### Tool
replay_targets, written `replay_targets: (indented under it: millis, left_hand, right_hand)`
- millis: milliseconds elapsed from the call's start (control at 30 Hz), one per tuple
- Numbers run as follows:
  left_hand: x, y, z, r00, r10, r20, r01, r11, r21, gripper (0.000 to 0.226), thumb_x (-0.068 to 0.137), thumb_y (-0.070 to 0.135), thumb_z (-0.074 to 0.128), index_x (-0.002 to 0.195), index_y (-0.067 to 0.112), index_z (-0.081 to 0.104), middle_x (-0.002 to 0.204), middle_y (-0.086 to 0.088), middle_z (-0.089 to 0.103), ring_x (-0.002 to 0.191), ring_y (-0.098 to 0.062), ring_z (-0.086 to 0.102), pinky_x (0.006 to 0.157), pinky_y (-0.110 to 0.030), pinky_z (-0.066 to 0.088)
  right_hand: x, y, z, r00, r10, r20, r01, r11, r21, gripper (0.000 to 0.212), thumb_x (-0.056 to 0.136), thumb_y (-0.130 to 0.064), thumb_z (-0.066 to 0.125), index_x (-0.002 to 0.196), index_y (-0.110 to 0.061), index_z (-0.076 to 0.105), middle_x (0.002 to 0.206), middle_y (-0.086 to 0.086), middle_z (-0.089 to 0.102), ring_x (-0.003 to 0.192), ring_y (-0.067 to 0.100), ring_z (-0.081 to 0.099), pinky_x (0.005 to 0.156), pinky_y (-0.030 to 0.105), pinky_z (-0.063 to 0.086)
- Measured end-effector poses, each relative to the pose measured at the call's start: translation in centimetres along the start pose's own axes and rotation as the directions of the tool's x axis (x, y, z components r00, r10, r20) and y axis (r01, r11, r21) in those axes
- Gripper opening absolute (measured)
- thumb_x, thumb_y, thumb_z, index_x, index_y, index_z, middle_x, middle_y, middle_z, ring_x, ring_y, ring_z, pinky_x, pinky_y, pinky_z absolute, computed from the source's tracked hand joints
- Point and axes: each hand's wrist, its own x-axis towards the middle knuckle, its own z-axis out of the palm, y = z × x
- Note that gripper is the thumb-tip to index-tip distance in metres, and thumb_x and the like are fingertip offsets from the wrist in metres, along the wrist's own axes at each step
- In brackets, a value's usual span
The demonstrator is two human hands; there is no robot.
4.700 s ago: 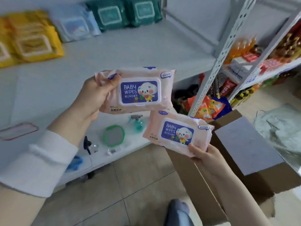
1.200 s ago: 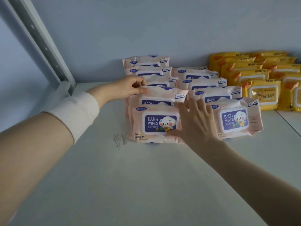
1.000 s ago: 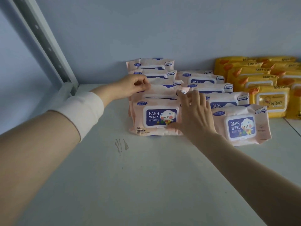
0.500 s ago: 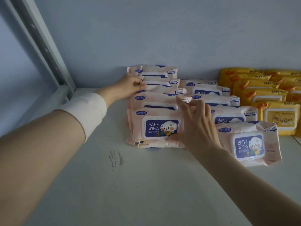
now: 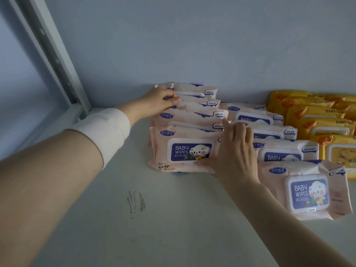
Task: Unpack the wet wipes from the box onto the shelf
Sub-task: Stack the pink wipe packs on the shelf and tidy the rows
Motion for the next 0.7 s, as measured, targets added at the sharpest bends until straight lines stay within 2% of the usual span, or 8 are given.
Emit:
replay_targets:
  millis: [100, 200, 367, 433, 500, 567, 633, 700]
  left_hand:
    - [0.1, 0.2, 0.1, 0.999, -0.023, -0.022, 0.023, 1.0, -0.019, 0.017, 0.095, 0.023, 0.05, 0.089, 0.009, 0.059, 0.074, 0.004, 0.054, 0.068, -0.004, 0.047, 0.057, -0.004, 0.033]
    - [0.2, 0.5, -0.1, 0.999, -0.02, -0.036, 0.02, 1.0, -0.023, 0.014, 0.094, 0.021, 0.053, 0.085, 0.011, 0.057, 0.066, 0.012, 0.049, 0.056, 0.003, 0.044, 0.051, -0.001, 0.032]
    - [0.6, 0.2, -0.4, 0.999, -0.014, -0.04, 0.012, 0.999, -0.041, 0.024, 0.094, 0.028, 0.052, 0.071, 0.02, 0.049, 0.074, -0.002, 0.049, 0.065, -0.01, 0.04, 0.059, -0.019, 0.034]
    - [-0.1, 0.5, -0.6, 0.999, -0.018, 0.041, 0.021, 0.997, -0.074, 0.025, 0.088, 0.043, 0.056, 0.083, 0.019, 0.052, 0.085, 0.0, 0.049, 0.08, -0.013, 0.044, 0.066, -0.019, 0.035]
    - [-1.3, 1.0, -1.3, 0.984, -0.038, 0.175, 0.037, 0.999, 0.008, 0.073, 0.061, 0.065, 0.062, 0.117, 0.018, 0.052, 0.115, 0.002, 0.047, 0.106, -0.01, 0.044, 0.085, -0.017, 0.037]
    - [-2.3, 1.5, -1.8, 0.952, -0.048, 0.303, -0.011, 0.982, 0.19, 0.125, 0.035, 0.077, 0.061, 0.142, 0.021, 0.029, 0.144, 0.003, 0.028, 0.131, -0.011, 0.03, 0.107, -0.025, 0.031]
    - [-3.2, 2.2, -2.1, 0.917, -0.112, 0.382, -0.046, 0.924, 0.38, 0.142, 0.031, 0.083, 0.068, 0.148, 0.026, 0.01, 0.154, 0.006, 0.009, 0.142, -0.015, 0.012, 0.116, -0.033, 0.02]
    - [-3.5, 2.9, -2.2, 0.901, -0.169, 0.4, -0.049, 0.877, 0.479, 0.139, 0.035, 0.071, 0.069, 0.149, 0.026, 0.003, 0.156, 0.006, 0.003, 0.144, -0.016, 0.005, 0.118, -0.034, 0.016]
  right_hand:
    - [-0.1, 0.2, 1.0, 0.99, 0.024, -0.137, -0.021, 0.999, 0.024, 0.094, 0.038, -0.041, 0.091, 0.111, 0.005, 0.053, 0.104, 0.02, 0.056, 0.098, 0.039, 0.051, 0.081, 0.042, 0.047]
    - [0.5, 0.1, 0.8, 0.999, 0.044, -0.03, -0.043, 0.998, 0.044, 0.088, 0.053, -0.044, 0.085, 0.119, -0.002, 0.045, 0.119, 0.013, 0.048, 0.114, 0.032, 0.039, 0.093, 0.036, 0.038]
    - [1.5, -0.4, 0.8, 0.999, 0.05, -0.012, -0.05, 0.998, 0.03, 0.089, 0.061, -0.051, 0.078, 0.128, -0.01, 0.035, 0.128, 0.007, 0.042, 0.119, 0.027, 0.033, 0.097, 0.035, 0.035]
    - [1.3, -0.4, 0.9, 0.998, 0.055, -0.02, -0.055, 0.998, 0.009, 0.089, 0.062, -0.055, 0.076, 0.127, -0.01, 0.036, 0.127, 0.007, 0.043, 0.119, 0.027, 0.033, 0.096, 0.035, 0.035]
    - [1.1, -0.1, 0.9, 0.998, 0.053, -0.028, -0.053, 0.998, -0.016, 0.088, 0.061, -0.059, 0.074, 0.125, -0.01, 0.037, 0.125, 0.007, 0.044, 0.117, 0.027, 0.034, 0.095, 0.034, 0.034]
    - [1.0, 0.1, 0.9, 0.998, 0.059, -0.015, -0.059, 0.998, -0.031, 0.089, 0.06, -0.063, 0.071, 0.124, -0.01, 0.038, 0.125, 0.006, 0.046, 0.117, 0.026, 0.034, 0.094, 0.033, 0.034]
    - [1.0, 0.0, 0.9, 0.998, 0.057, 0.003, -0.057, 0.997, -0.049, 0.09, 0.06, -0.064, 0.07, 0.124, -0.01, 0.037, 0.126, 0.006, 0.045, 0.119, 0.026, 0.034, 0.093, 0.034, 0.034]
    - [1.1, -0.1, 0.8, 0.999, 0.053, 0.001, -0.053, 0.997, -0.055, 0.09, 0.06, -0.064, 0.07, 0.125, -0.01, 0.037, 0.128, 0.007, 0.045, 0.119, 0.027, 0.035, 0.094, 0.034, 0.034]
